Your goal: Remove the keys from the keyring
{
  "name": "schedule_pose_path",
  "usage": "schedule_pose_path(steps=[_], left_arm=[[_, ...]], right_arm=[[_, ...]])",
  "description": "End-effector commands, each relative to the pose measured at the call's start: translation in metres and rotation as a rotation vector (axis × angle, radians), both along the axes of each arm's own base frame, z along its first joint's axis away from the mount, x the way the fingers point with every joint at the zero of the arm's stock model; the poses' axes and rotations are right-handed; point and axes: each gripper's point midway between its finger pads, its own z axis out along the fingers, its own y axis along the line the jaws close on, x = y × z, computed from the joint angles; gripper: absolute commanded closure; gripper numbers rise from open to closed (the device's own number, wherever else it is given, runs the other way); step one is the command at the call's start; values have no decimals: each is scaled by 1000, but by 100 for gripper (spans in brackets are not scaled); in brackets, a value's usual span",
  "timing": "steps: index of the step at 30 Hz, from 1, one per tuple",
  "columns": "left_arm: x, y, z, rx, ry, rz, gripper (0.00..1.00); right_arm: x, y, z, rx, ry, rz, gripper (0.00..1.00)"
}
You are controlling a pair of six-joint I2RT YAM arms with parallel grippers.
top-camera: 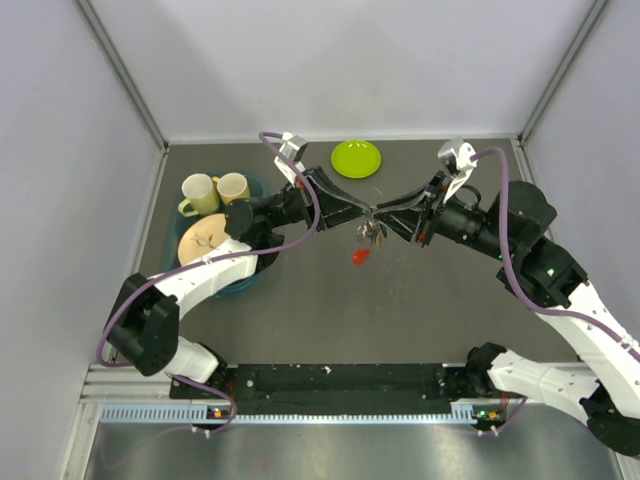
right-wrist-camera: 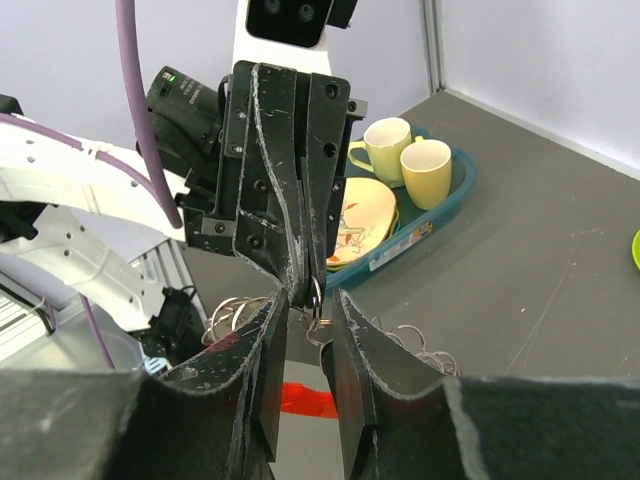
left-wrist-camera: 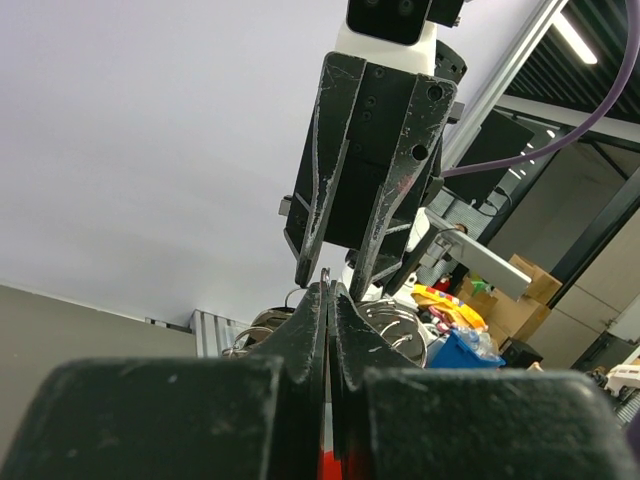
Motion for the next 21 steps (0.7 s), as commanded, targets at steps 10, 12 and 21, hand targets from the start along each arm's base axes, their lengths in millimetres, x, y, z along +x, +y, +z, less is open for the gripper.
schedule_pose_path(steps=[10, 12, 21], left_arm=[[-32, 26, 50, -207, -244, 6, 100], [-32, 26, 50, -207, -244, 4, 100], [-32, 27, 51, -216, -243, 3, 100]], right_arm=[[-5, 3, -12, -2, 27, 46, 87], [-8, 5, -12, -5, 26, 66, 85], [-14, 3, -17, -14, 12, 89, 79]])
